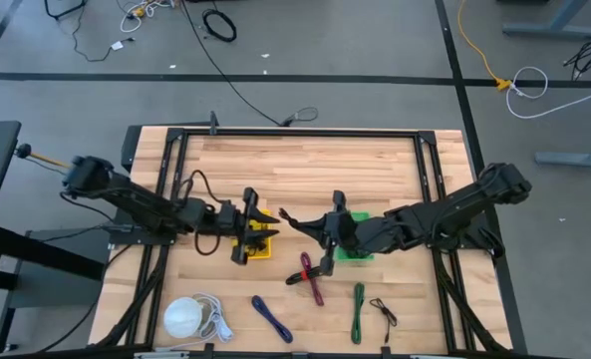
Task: Pick & Place USB Port
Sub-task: Put the black charger cable into the yellow bin
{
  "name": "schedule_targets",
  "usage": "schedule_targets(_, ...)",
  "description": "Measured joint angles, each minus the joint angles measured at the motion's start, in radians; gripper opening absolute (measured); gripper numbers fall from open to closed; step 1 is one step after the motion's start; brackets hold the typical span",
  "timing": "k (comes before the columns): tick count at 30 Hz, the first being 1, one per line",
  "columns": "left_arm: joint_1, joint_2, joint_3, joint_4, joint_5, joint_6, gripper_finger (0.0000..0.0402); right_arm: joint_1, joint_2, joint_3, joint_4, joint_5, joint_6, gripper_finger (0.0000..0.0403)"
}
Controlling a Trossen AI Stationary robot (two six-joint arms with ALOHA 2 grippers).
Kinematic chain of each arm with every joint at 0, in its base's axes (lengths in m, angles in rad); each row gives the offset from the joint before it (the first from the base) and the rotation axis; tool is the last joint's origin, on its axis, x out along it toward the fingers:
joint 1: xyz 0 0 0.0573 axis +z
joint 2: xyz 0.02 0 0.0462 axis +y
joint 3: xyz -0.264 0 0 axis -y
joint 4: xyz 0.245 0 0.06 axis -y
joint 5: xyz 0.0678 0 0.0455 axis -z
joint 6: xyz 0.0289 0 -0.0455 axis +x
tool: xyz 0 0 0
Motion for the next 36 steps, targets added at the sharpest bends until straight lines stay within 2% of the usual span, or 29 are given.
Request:
schedule_targets(11, 0.0, 0.134, 0.172, -0.067, 0.056, 0.044, 0.0115, -0.008, 0.045, 0.0, 0.049, -0.045, -0.004, 0.0001)
schedule_targets(36, 0.0, 0.146, 0.189, -0.015, 0.066, 0.051, 0.0115, 0.004, 0.077, -0.002, -0.034, -0.079, 0.05, 0.0002)
